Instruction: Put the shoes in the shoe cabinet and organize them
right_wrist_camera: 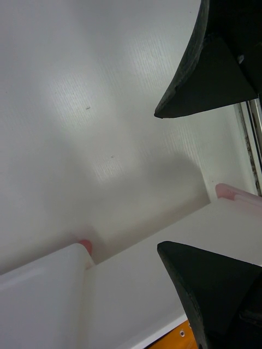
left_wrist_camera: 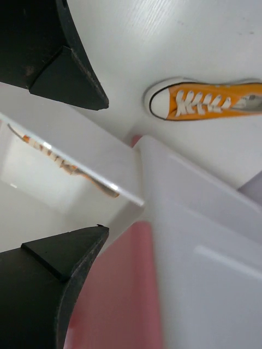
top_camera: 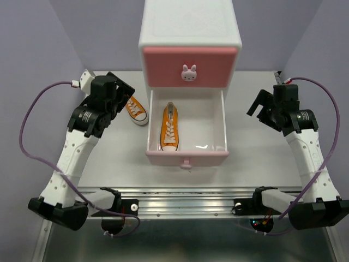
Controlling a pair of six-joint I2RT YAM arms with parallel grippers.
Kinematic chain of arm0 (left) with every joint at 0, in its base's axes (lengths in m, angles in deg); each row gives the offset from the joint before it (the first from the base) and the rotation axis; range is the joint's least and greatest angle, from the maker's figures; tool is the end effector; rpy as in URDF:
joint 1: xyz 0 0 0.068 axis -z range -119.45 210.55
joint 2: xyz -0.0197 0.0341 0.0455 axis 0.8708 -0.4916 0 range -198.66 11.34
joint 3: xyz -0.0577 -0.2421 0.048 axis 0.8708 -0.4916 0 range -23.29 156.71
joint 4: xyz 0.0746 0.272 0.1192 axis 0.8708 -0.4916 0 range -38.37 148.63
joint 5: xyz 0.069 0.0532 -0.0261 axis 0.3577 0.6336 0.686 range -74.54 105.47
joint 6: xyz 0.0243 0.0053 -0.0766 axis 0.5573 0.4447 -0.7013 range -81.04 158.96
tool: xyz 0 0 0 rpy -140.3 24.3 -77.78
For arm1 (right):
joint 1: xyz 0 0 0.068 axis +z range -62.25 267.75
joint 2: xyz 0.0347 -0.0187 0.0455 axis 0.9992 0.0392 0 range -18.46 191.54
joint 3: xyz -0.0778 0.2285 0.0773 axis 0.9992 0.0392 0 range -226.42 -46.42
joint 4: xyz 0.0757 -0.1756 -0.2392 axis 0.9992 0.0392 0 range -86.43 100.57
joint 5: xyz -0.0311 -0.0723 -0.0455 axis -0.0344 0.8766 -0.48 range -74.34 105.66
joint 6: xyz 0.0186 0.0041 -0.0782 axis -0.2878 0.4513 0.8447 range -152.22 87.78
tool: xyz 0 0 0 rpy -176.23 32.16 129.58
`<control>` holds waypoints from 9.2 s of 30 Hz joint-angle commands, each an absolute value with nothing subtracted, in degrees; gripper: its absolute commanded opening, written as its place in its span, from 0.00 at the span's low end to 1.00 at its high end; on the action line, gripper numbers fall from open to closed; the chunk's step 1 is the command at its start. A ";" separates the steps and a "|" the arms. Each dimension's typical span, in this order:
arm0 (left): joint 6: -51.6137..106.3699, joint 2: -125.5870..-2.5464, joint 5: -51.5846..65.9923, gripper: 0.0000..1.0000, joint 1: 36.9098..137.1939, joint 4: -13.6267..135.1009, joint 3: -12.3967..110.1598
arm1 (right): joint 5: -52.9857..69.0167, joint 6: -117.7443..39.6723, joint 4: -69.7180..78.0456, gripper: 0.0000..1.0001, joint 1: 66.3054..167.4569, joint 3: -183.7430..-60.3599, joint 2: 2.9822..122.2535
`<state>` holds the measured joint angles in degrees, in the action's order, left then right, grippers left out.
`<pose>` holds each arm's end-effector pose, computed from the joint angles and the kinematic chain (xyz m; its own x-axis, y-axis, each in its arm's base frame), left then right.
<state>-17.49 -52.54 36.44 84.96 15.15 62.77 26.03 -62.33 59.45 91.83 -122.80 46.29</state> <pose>0.2745 -0.0972 0.4479 -0.2514 -0.7404 -0.6234 -0.2303 0.6713 -0.7045 0.2924 0.0083 0.3525 -0.5727 0.4539 -0.6826 0.4000 0.8816 0.2506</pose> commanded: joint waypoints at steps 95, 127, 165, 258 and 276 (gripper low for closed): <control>-47.78 -66.79 36.47 0.00 116.28 19.26 69.08 | 27.61 -59.20 59.82 1.00 91.36 -125.17 44.73; -38.50 -81.21 21.45 0.00 107.22 23.12 74.62 | 28.22 -58.59 60.26 1.00 91.36 -125.96 44.20; -14.92 -82.36 25.22 0.00 105.47 36.57 59.60 | 27.52 -58.15 60.70 1.00 91.36 -123.41 43.67; -1.03 -71.72 20.91 0.99 102.03 10.74 86.57 | 8.56 -53.58 45.16 1.00 91.36 -154.14 55.79; -9.27 -65.13 27.94 0.99 129.43 0.89 79.03 | -8.00 -52.97 30.81 1.00 104.78 -190.21 84.54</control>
<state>-4.99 -67.55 24.92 124.32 3.63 81.35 -7.87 -57.46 32.67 100.01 -187.97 82.22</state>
